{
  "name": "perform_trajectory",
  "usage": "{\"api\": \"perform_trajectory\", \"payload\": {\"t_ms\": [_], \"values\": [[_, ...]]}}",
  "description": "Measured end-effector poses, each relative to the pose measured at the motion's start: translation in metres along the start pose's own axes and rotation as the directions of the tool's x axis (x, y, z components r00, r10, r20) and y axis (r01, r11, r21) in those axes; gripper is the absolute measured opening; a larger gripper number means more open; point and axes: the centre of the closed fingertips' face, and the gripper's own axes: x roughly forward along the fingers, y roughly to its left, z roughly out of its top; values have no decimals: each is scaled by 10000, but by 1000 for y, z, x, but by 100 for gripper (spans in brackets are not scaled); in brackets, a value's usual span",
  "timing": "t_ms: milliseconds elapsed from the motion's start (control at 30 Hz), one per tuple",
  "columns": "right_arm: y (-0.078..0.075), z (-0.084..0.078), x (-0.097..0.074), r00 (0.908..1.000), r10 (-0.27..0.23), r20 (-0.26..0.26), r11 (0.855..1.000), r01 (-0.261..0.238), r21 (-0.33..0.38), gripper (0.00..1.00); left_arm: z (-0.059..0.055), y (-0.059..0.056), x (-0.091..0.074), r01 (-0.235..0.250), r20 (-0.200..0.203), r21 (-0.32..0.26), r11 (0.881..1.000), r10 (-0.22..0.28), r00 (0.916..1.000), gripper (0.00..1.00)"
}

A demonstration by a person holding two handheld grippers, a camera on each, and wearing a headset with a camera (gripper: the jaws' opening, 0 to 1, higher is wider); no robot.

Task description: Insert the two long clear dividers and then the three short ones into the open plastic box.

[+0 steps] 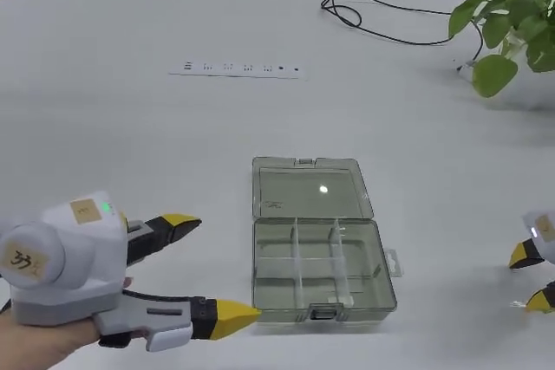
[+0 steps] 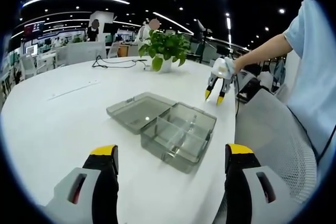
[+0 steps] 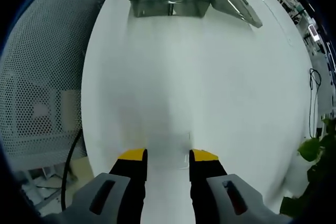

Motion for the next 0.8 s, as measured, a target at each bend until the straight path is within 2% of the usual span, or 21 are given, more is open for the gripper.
{"api": "perform_trajectory", "payload": {"t_ms": [100,200,233,267,300,333,367,433,567,600,633,700,767,800], "values": [[-3,6,-4,9993,-268,244,9995,264,157,32,2,0,0,23,58,-39,10000,-23,10000,85],[-13,18,-14,9940,-845,701,9962,828,265,32,4,1,1,-23,114,-157,9999,25,9999,83],[-22,26,-21,9861,-1375,935,9901,1342,411,32,6,2,1,-91,167,-264,9996,96,9998,82],[-28,30,-26,9800,-1703,1026,9851,1669,406,32,7,3,2,-136,175,-259,9996,141,9997,81],[-34,39,-33,9724,-1978,1240,9799,1930,496,32,9,5,3,-208,230,-289,9994,215,9995,81],[-37,42,-36,9685,-2110,1325,9771,2054,549,32,11,6,5,-226,247,-410,9989,237,9994,81],[-44,53,-44,9551,-2483,1618,9685,2412,625,32,14,8,7,-214,260,-595,9980,230,9994,81],[-51,70,-55,9381,-2793,2051,9601,2695,748,32,21,10,11,-218,323,-648,9977,239,9992,81],[-58,101,-69,9152,-3247,2385,9450,3241,428,32,37,10,18,-129,613,-830,9965,181,9980,79],[-59,107,-70,9137,-3292,2382,9435,3283,445,32,41,10,21,-130,664,-888,9960,190,9976,78],[-59,115,-73,9082,-3355,2502,9407,3371,376,32,44,9,23,-116,691,-904,9958,179,9974,78],[-61,135,-74,8929,-3474,2864,9327,3605,76,32,46,10,30,-101,690,-1006,9949,171,9975,76],[-61,149,-76,8866,-3516,3006,9282,3719,-113,32,46,8,38,-32,575,-1314,9913,108,9983,73],[-61,160,-77,8802,-3569,3128,9242,3815,-190,32,45,4,44,76,455,-1543,9880,-6,9990,72]]}}
